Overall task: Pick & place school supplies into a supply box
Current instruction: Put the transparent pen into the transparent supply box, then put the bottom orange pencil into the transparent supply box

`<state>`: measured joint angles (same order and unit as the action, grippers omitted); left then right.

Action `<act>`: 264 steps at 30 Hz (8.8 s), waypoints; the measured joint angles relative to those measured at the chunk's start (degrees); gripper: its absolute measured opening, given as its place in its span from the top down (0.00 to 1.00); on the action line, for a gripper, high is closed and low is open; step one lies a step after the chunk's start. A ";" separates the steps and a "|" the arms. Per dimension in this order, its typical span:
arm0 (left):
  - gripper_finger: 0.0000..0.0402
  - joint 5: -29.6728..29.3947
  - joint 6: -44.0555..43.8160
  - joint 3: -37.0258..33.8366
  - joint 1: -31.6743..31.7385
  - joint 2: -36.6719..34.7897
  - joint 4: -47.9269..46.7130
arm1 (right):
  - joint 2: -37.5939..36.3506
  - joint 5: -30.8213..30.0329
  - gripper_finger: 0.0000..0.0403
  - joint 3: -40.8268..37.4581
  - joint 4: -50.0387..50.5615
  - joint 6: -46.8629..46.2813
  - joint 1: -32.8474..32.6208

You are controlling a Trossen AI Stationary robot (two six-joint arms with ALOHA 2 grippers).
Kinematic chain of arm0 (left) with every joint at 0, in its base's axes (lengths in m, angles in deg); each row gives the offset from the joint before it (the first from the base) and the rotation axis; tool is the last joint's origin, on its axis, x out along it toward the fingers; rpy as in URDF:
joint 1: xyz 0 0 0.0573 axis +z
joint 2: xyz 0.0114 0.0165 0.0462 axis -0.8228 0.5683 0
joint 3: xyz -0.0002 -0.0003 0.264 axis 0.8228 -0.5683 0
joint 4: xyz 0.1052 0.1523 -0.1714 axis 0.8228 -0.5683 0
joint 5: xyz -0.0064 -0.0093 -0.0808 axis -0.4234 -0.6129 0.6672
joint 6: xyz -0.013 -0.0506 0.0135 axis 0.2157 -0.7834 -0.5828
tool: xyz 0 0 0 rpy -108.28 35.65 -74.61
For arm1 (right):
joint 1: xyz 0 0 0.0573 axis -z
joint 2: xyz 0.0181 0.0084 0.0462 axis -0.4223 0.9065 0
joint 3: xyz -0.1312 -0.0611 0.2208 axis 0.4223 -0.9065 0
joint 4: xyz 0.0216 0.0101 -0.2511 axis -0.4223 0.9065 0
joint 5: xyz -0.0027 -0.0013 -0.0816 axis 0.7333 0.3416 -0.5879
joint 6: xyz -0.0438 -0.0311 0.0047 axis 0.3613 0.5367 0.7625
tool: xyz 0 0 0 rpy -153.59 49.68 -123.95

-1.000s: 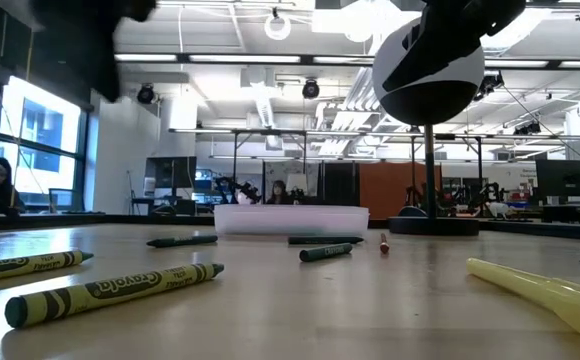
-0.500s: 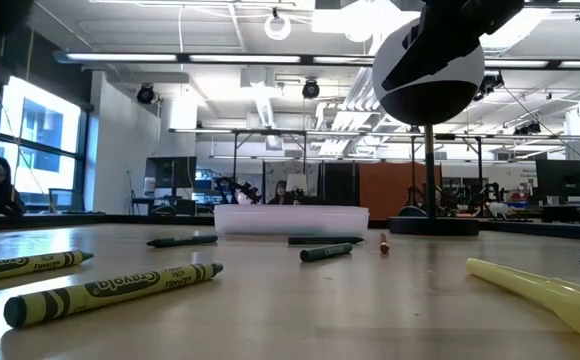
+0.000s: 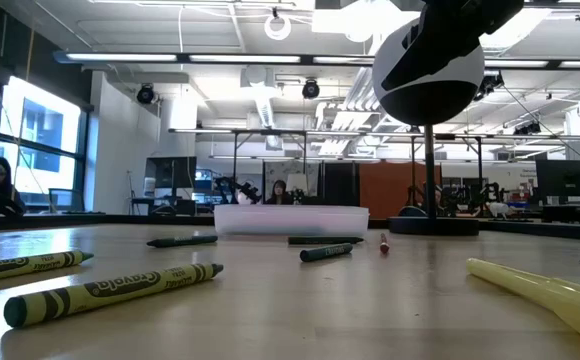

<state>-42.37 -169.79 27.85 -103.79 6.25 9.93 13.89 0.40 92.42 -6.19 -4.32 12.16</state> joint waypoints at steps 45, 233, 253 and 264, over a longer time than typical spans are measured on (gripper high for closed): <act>0.90 -30.48 0.65 -14.54 0.47 0.97 10.41 | 0.01 0.20 0.85 0.00 -2.56 0.04 0.02; 0.72 -2.65 123.58 -10.27 61.90 -1.09 62.56 | 23.51 -27.58 0.85 -4.83 -5.27 -58.20 -4.26; 0.72 -2.19 123.58 -10.27 61.90 -1.09 62.45 | 23.51 -13.49 0.85 -4.85 -2.41 -56.59 0.43; 0.72 -2.17 123.58 -10.27 61.90 -1.09 62.40 | 29.27 -12.82 0.85 -4.81 -5.04 -58.26 2.72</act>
<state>-44.54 -46.21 17.57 -41.89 5.15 72.33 43.16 -12.42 87.61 -11.23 -62.57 14.88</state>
